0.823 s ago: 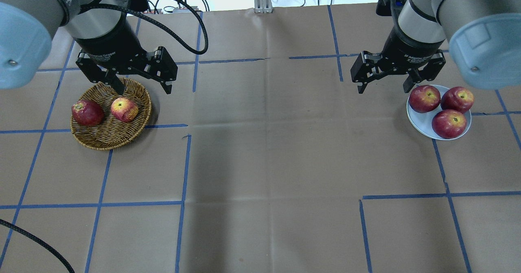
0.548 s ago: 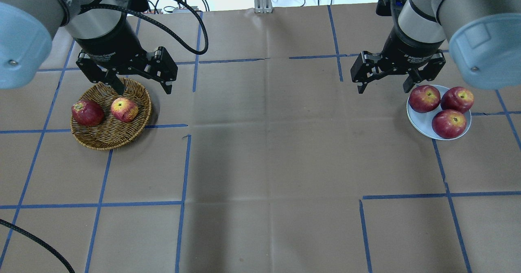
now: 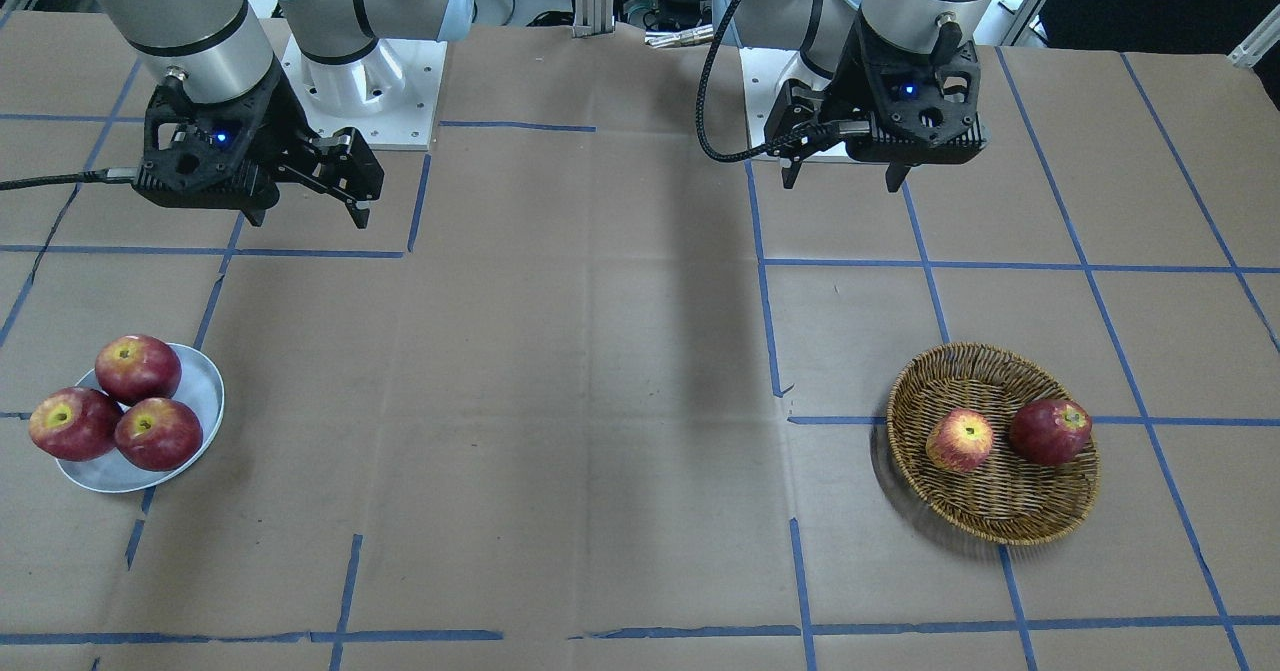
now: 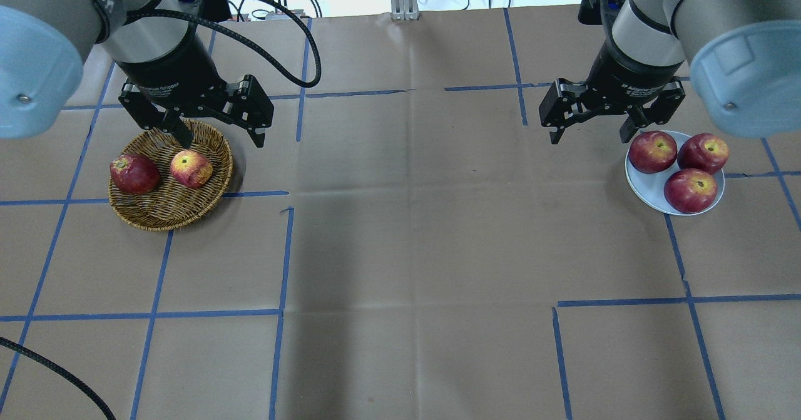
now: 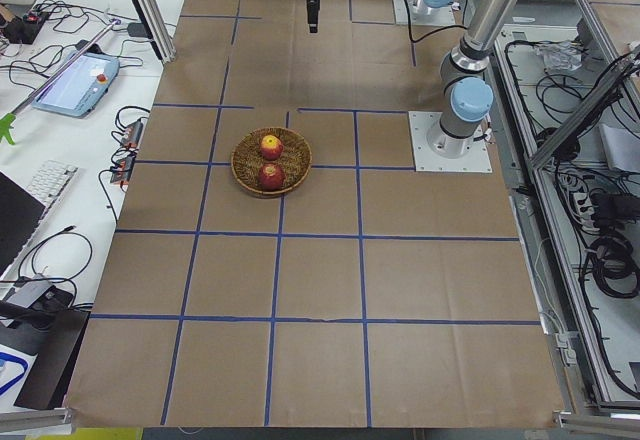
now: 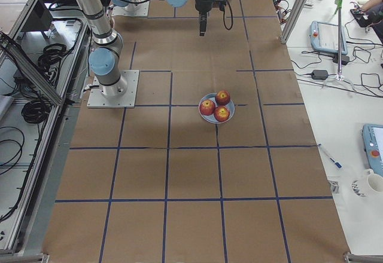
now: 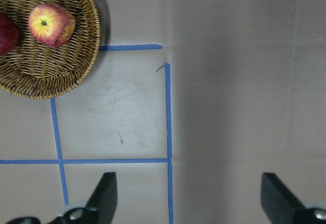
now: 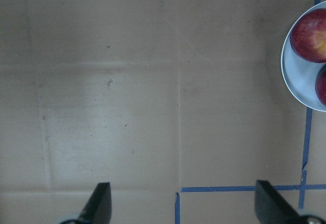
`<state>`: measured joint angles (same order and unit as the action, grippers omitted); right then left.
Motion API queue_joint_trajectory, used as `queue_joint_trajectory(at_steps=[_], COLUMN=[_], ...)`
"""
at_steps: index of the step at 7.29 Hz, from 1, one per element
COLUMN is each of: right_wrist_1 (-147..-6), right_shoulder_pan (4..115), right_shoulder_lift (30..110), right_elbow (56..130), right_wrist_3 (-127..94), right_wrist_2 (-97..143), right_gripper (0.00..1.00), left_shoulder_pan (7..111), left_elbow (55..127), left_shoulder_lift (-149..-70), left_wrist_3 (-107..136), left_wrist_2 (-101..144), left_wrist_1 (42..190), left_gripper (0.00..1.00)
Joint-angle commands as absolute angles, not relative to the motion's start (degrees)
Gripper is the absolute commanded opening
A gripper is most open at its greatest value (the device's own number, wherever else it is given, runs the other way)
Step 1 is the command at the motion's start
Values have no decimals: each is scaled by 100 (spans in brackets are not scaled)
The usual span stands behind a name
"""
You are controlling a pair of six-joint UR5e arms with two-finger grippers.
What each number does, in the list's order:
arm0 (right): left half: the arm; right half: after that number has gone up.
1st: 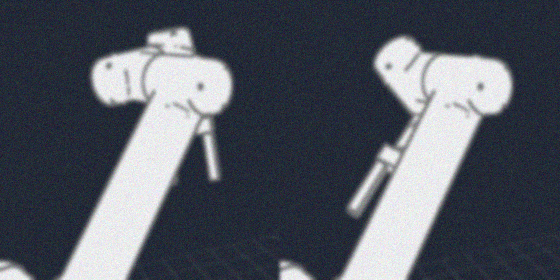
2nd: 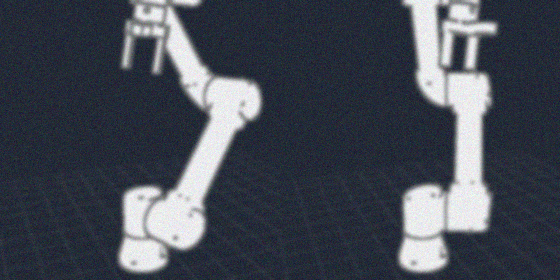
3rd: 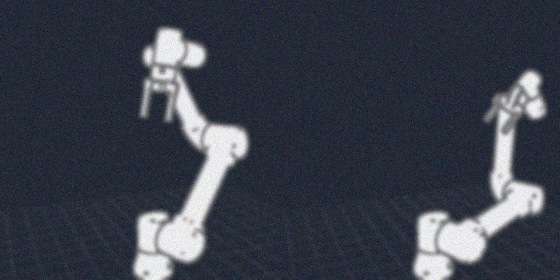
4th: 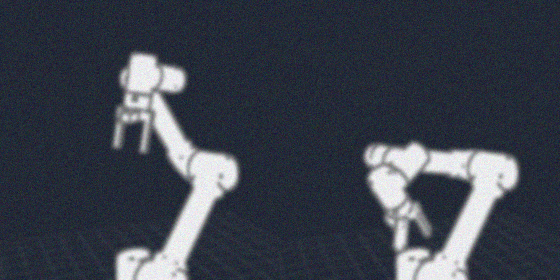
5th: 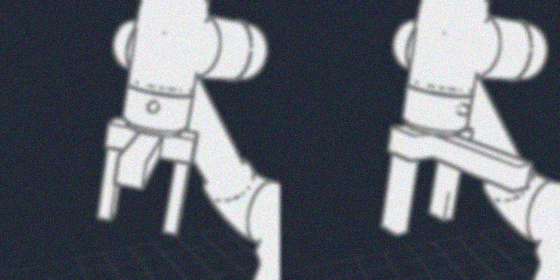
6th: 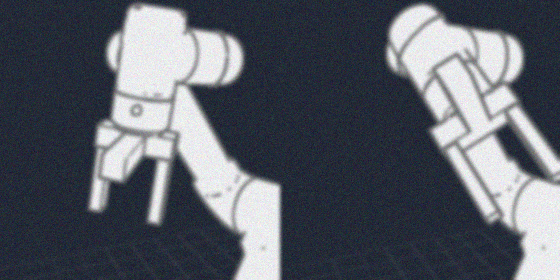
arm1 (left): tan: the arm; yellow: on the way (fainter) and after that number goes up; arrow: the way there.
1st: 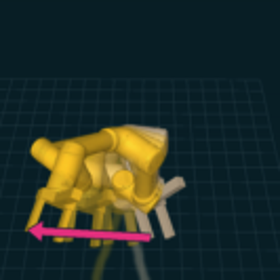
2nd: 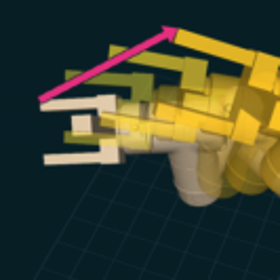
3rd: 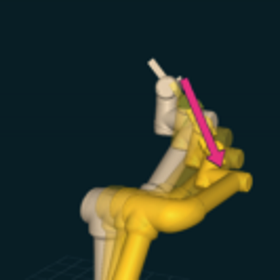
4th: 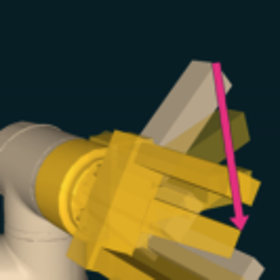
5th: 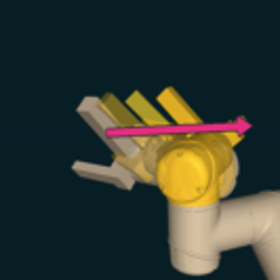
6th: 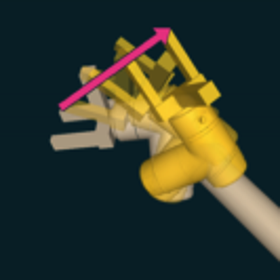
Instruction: Transfer apple from basket to plate
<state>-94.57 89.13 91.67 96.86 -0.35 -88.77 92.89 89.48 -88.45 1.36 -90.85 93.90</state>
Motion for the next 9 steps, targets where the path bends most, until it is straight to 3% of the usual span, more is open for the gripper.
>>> queue_joint_trajectory(at_steps=[1,6,9], right_wrist_1=[-9457,-9457,-9457], right_shoulder_pan=[8912,8912,8912], right_shoulder_lift=[9167,9167,9167], right_elbow=[9686,9686,9686], right_wrist_3=[-35,-35,-35], right_wrist_2=[-8877,-8877,-8877], right_gripper=[100,100,100], left_shoulder_pan=[9281,9167,9132], left_elbow=[8912,8886,9253], left_shoulder_lift=[-8833,-8719,-8841], left_wrist_3=[149,124,-121], left_wrist_2=[-9079,-9105,-9123], left_wrist_1=[9387,9387,9010], left_gripper=[99,99,99])
